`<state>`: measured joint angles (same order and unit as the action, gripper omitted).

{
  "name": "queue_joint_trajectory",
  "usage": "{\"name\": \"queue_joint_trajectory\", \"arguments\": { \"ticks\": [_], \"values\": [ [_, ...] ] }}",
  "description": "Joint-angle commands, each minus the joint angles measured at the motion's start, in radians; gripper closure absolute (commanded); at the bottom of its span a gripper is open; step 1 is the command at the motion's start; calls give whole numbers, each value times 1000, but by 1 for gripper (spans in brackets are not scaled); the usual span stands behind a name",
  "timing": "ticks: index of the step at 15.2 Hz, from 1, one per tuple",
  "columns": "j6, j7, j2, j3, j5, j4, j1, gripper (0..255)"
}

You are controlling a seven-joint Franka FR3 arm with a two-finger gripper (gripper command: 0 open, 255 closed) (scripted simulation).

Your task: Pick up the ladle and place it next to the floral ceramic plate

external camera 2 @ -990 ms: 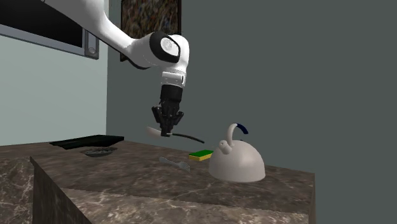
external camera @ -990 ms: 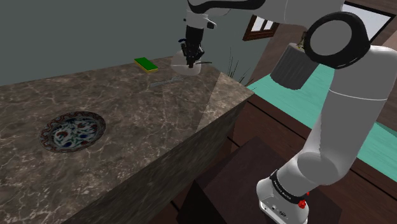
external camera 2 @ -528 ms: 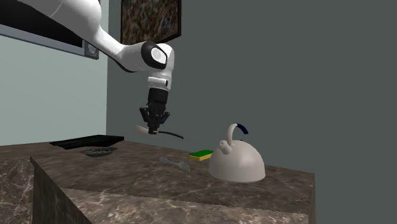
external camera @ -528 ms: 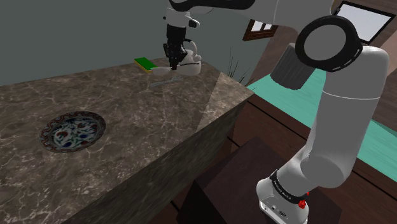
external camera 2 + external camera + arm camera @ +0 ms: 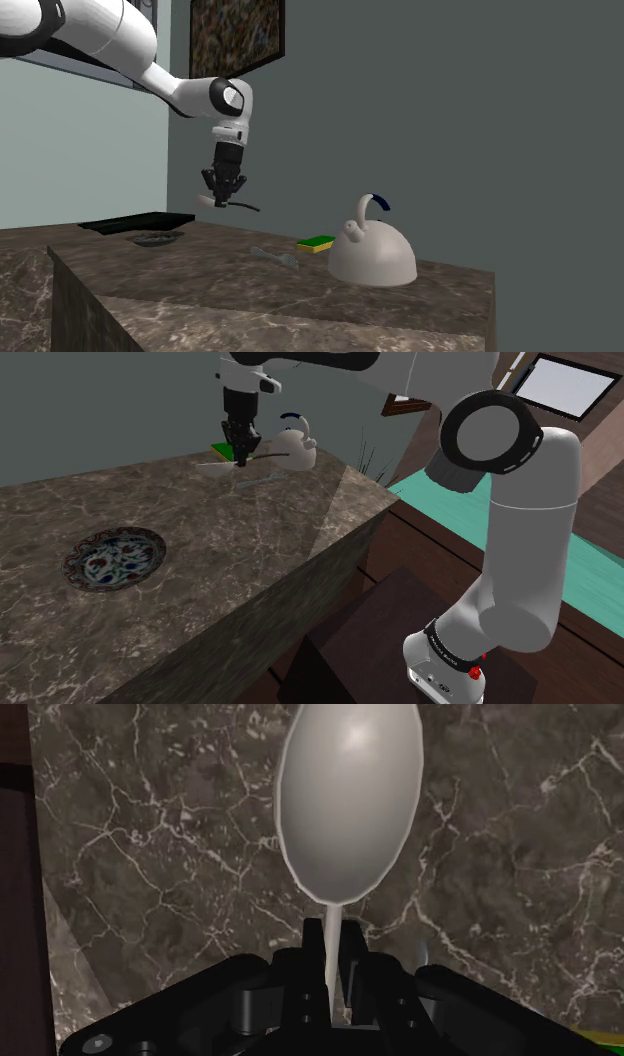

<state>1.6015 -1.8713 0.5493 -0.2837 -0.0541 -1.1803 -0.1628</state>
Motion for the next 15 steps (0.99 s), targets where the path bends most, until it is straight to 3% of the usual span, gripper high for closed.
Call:
{"name": "queue_joint_trajectory", "arguments": {
  "ticks": [1, 3, 15],
  "values": [
    [-16, -42, 41, -7, -9, 60, -41, 255],
    [-57, -90, 111, -13, -24, 173, -97, 255],
    [114, -84, 98, -10, -22, -12, -79, 255]
  ]
}}
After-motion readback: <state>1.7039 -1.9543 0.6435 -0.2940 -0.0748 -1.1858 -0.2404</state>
